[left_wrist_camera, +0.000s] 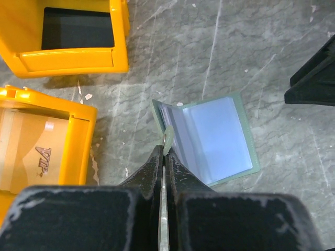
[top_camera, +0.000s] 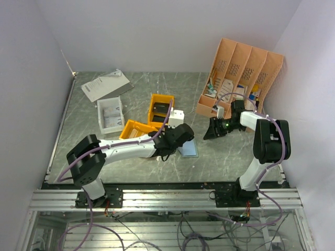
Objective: Put the credit cards into the card holder
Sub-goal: Close the card holder at the center of the board.
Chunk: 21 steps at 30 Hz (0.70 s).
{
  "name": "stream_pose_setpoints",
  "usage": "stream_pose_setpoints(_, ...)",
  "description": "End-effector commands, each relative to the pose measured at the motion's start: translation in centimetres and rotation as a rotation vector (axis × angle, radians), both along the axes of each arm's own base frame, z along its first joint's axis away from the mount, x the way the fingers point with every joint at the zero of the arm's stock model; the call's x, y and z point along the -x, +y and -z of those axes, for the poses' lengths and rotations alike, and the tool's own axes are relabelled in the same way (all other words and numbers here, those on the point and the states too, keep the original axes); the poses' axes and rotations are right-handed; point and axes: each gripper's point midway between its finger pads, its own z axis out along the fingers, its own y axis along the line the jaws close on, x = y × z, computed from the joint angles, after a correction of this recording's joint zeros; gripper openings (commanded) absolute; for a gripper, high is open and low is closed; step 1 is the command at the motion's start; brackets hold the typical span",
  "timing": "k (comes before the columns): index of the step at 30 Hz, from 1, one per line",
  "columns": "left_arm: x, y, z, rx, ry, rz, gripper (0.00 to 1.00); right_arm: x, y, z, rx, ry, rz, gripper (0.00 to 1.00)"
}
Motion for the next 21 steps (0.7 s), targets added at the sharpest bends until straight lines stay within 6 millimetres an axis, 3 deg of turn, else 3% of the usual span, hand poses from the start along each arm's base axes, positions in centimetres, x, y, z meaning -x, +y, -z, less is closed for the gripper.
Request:
stream_pose_setpoints(1,0.0,-1.7,-1.6,0.122,-0.026,0.017,0.07,0.5,0.4,-0.3,-0.044,0.010,-0.025,0.48)
stream_pose_setpoints(5,0.0,-3.9,-2.6,0.193,-0.039,0.103,0.07,0.2,0.7,-0.9,-0.064,-0.006,-0.022,0.46)
stream_pose_setpoints(9,0.4,-7.0,-2.2,0.248,-0.006,0.194,0.07,0.0,0.5,-0.7,-0.050,-0.010,-0.001,0.42)
stream_pose_setpoints(16,0.0,-10.2,-0.8,0.295,0.024,0.232,0.07,0.0,0.0,0.5,-0.008,0.029,0.019,0.12)
stream_pose_setpoints(21,-0.6,-11.3,0.8,0.280,0.039,0.225,0.07,0.6,0.5,1.3,0.012,0.060,-0.005,0.07)
